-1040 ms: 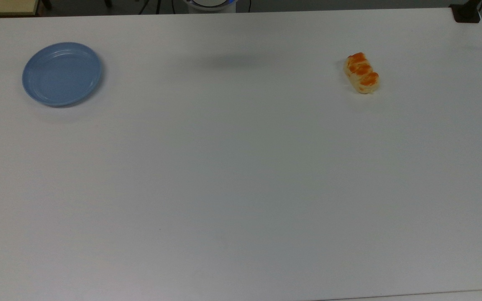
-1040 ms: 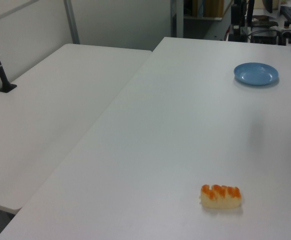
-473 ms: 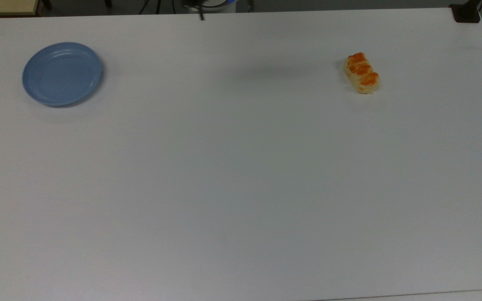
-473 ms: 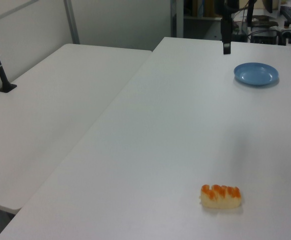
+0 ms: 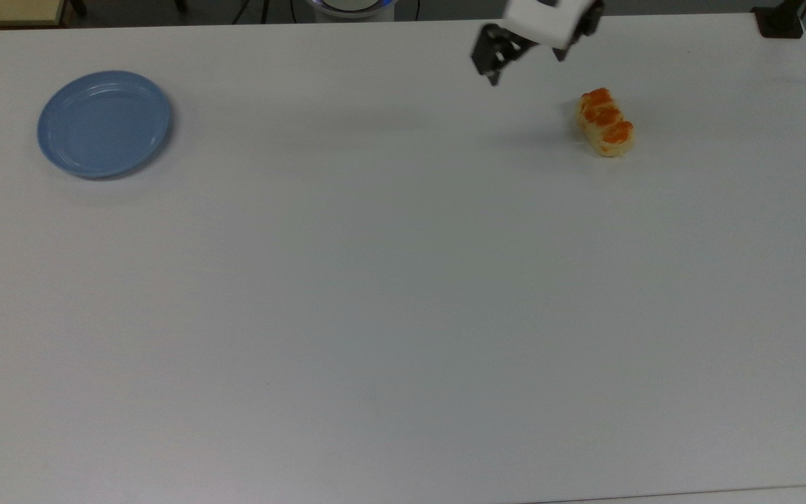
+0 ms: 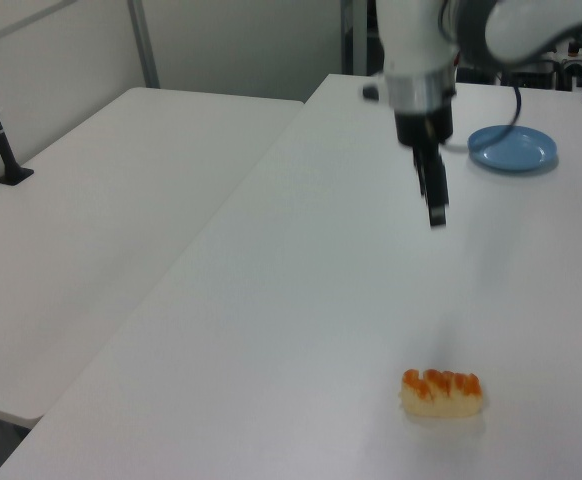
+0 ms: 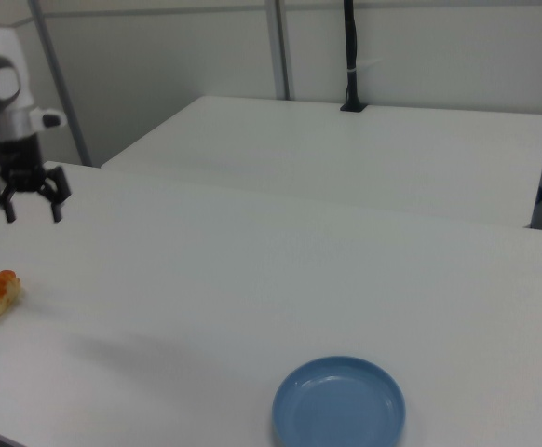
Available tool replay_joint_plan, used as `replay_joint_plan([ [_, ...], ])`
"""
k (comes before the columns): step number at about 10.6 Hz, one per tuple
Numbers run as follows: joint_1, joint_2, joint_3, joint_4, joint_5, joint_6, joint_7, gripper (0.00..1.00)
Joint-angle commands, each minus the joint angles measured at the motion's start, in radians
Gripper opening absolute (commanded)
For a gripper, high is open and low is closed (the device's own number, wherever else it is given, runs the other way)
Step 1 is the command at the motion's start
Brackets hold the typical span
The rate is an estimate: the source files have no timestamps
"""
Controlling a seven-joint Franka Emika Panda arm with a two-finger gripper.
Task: Put the bread onto the plate
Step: 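Move the gripper over the orange-topped bread and lower it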
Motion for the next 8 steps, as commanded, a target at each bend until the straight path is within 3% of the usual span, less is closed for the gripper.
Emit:
replay_joint_plan([
  [1, 0.138, 0.102, -0.017, -0.032, 0.013, 0.092, 0.027, 1.00],
  [8, 0.262, 0.288, 0.000, -0.030, 0.033, 0.238, 0.130, 1.00],
])
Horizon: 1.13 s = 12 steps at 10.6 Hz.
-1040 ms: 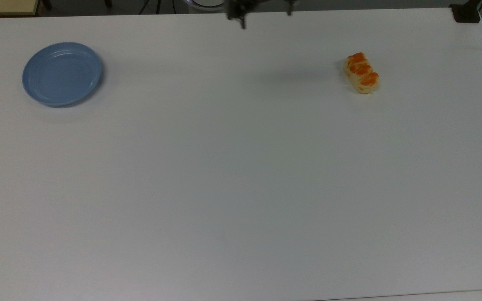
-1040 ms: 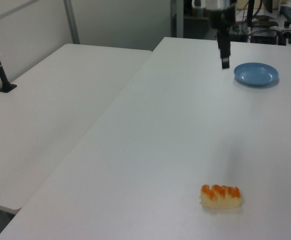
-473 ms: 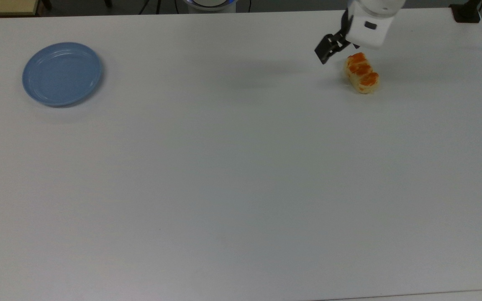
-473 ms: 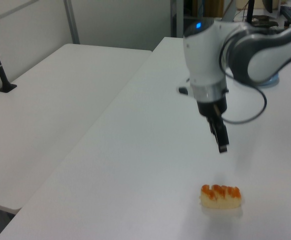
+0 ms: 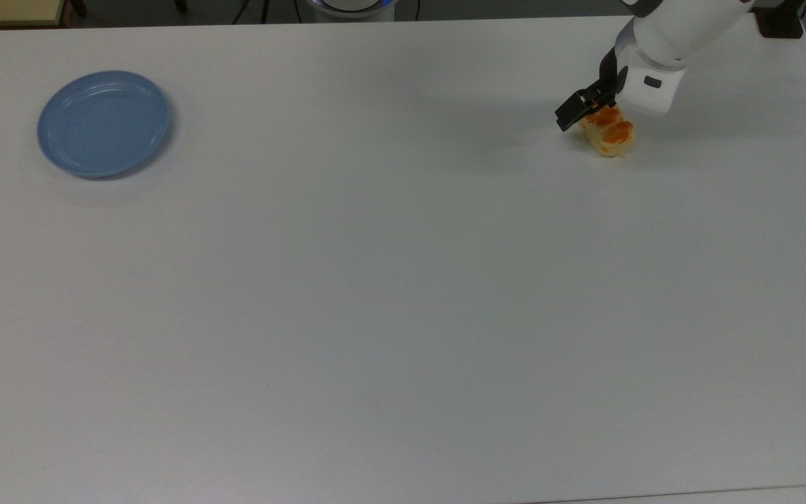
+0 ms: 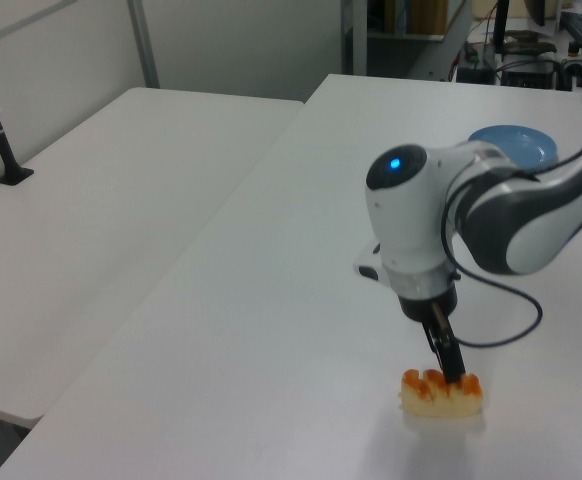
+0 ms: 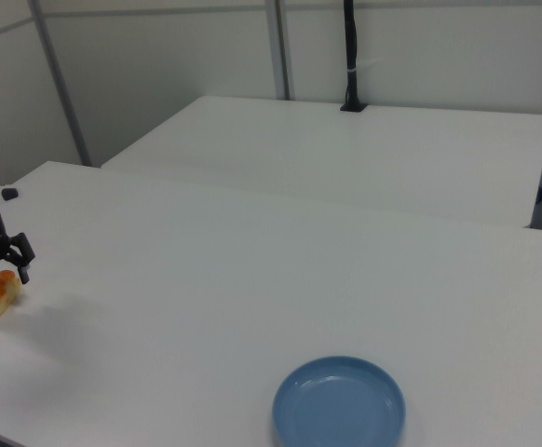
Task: Put the bread onto the plate
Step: 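Close the gripper on the orange-topped bread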
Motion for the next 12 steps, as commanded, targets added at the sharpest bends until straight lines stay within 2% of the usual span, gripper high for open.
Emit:
replay_joint_plan([
  [1, 0.040, 0.045, 0.014, 0.007, 0.032, 0.050, 0.063, 1.00],
  [3, 0.046, 0.066, 0.028, 0.008, 0.030, 0.095, 0.127, 1.00],
  [4, 0.046, 0.077, 0.034, 0.013, 0.024, 0.096, 0.167, 0.83],
  [5, 0.049, 0.079, 0.036, 0.013, 0.018, 0.098, 0.194, 0.52],
  [6, 0.051, 0.077, 0.036, 0.015, 0.018, 0.096, 0.195, 0.37],
  [7, 0.048, 0.077, 0.037, 0.015, 0.020, 0.096, 0.195, 0.30],
  [12, 0.040, 0.059, 0.034, 0.015, 0.021, 0.081, 0.186, 0.28],
])
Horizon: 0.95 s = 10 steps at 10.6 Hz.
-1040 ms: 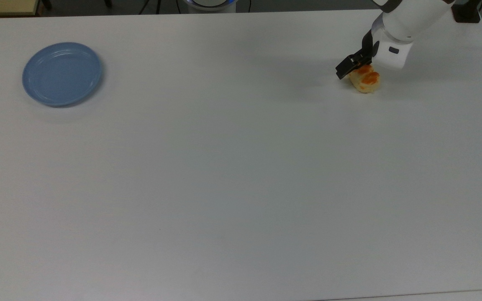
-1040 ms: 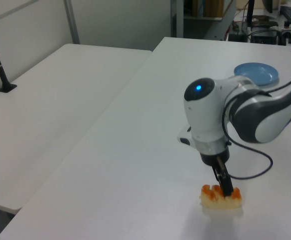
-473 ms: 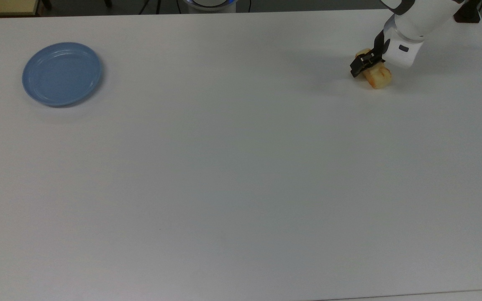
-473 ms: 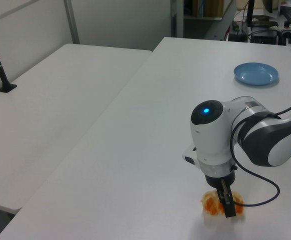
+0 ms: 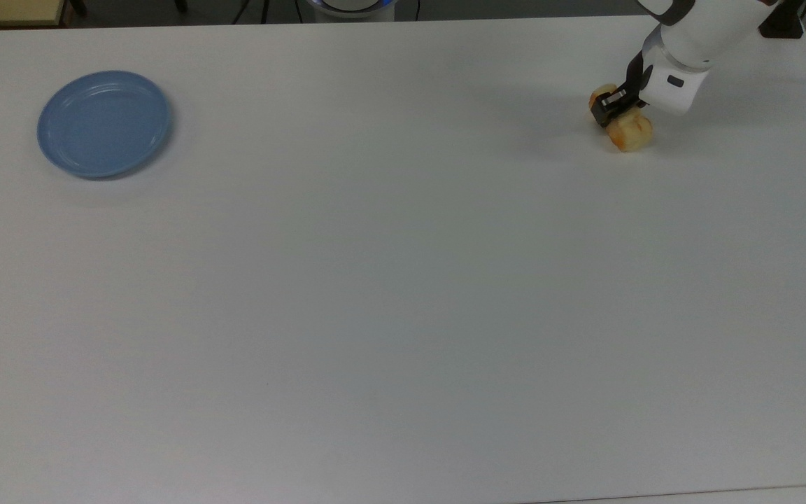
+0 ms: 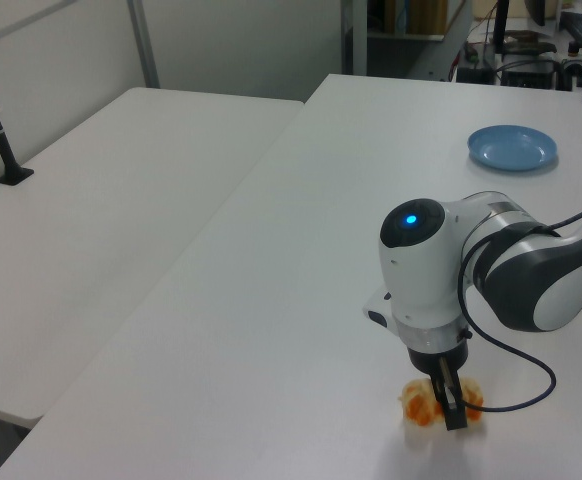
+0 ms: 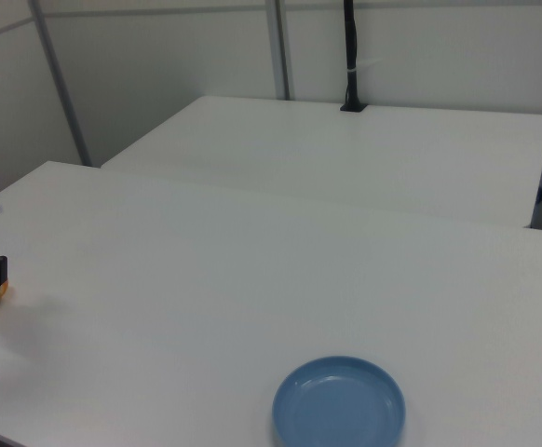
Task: Put the bread onto the plate
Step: 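Close the gripper on the orange-topped bread, then lift the bread and carry it over the light-blue plate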
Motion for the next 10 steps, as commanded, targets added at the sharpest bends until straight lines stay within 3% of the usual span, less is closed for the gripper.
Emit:
replay_joint_plan([
  [1, -0.001, -0.014, -0.009, -0.001, 0.004, -0.001, 0.006, 0.28],
  [3, -0.009, -0.050, -0.025, -0.001, 0.007, -0.040, -0.003, 0.28],
  [6, -0.146, -0.205, -0.092, 0.013, 0.012, -0.206, -0.168, 0.28],
  [7, -0.197, -0.241, -0.145, 0.013, 0.007, -0.249, -0.251, 0.29],
  [10, -0.315, -0.250, -0.406, 0.011, 0.004, -0.300, -0.591, 0.32],
])
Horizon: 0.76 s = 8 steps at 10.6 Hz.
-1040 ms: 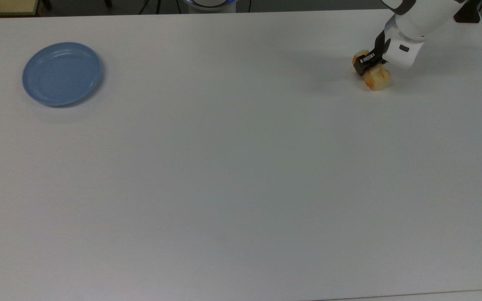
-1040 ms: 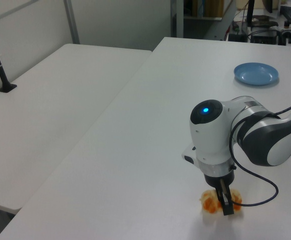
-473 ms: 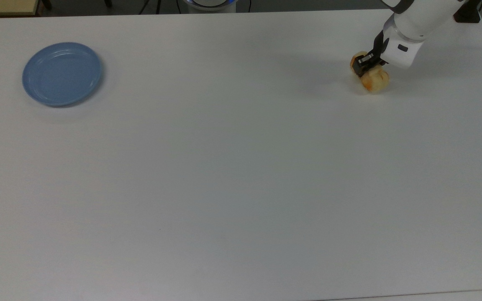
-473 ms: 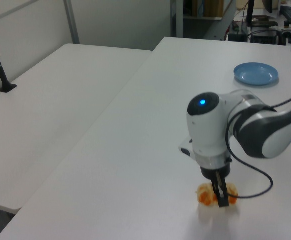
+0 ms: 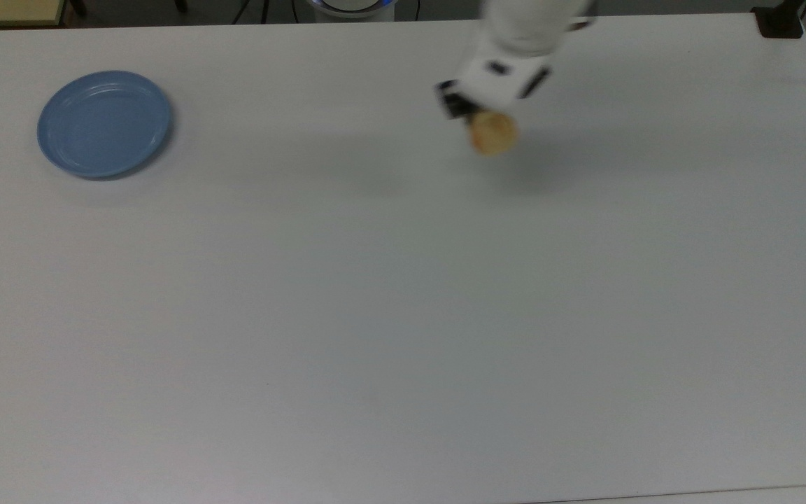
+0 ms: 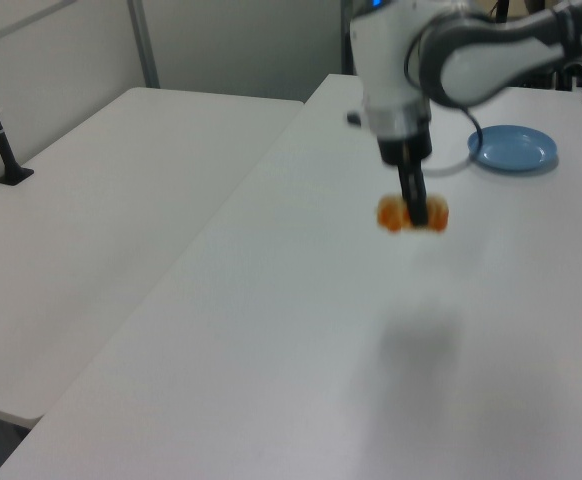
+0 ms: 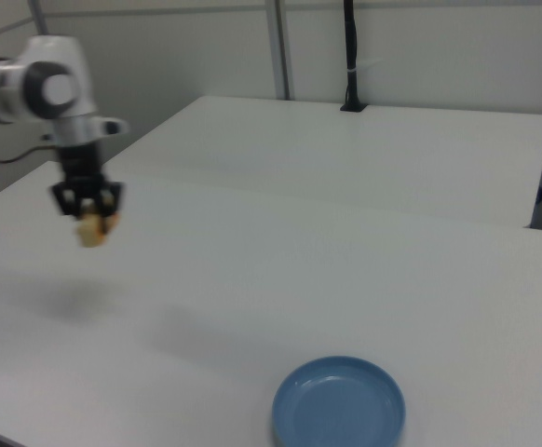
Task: Put the bread onto the plate
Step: 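Lift the bread and carry it over the light-blue plate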
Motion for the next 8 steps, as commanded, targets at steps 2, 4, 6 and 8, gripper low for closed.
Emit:
replay_joint_plan([
  [2, -0.197, -0.003, -0.241, -0.040, 0.007, -0.006, -0.388, 0.32],
  [4, -0.364, 0.005, -0.243, -0.060, -0.010, 0.008, -0.533, 0.32],
  [6, -0.480, 0.044, -0.241, -0.087, -0.032, 0.074, -0.620, 0.36],
  [8, -0.547, 0.080, -0.241, -0.132, -0.070, 0.159, -0.661, 0.36],
])
